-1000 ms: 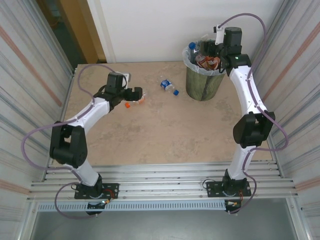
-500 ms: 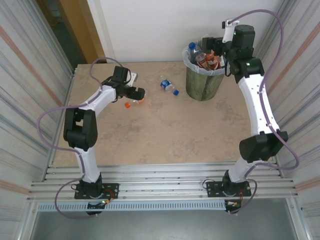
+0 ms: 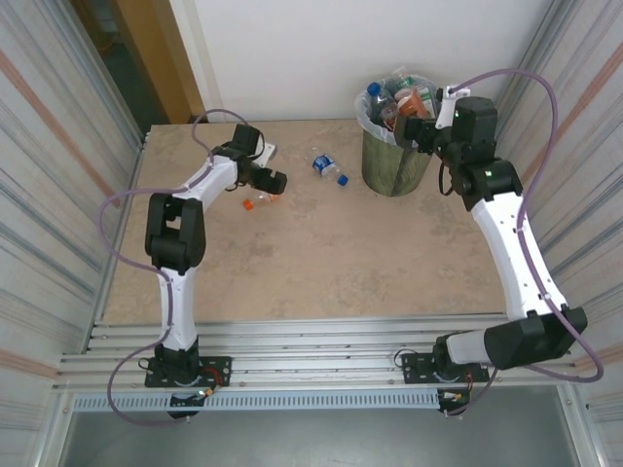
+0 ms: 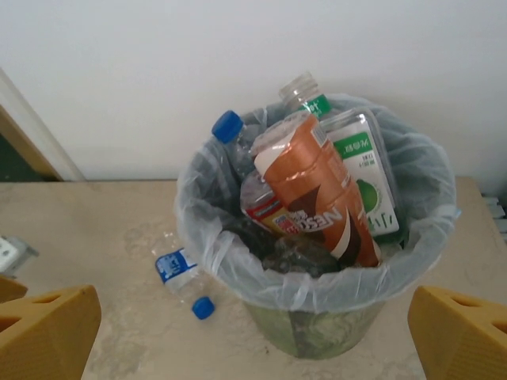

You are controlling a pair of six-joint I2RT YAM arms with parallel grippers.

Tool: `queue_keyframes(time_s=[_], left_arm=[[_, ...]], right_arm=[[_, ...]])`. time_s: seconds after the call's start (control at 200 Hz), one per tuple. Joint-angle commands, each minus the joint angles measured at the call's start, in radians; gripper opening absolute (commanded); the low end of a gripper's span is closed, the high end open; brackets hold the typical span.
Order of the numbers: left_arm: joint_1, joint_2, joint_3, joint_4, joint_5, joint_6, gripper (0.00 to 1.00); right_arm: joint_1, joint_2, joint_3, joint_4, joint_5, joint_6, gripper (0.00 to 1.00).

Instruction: Put the plastic bottles in the bin

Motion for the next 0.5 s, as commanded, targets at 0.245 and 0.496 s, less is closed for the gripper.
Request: queue_keyframes(time_s=[0.245, 0.496], left_arm=[[-0.019, 0.102, 0.104, -0.099, -0.043, 0.040, 0.98], [-0.020, 0.128, 0.111, -0.114, -0.030, 0.026, 0.87]], right_arm=[[0.075, -0.117, -0.069, -0.024, 0.102, 0.045, 0.98], [0.118, -0.130, -0.087, -0.035, 0.125, 0.056, 0.98]])
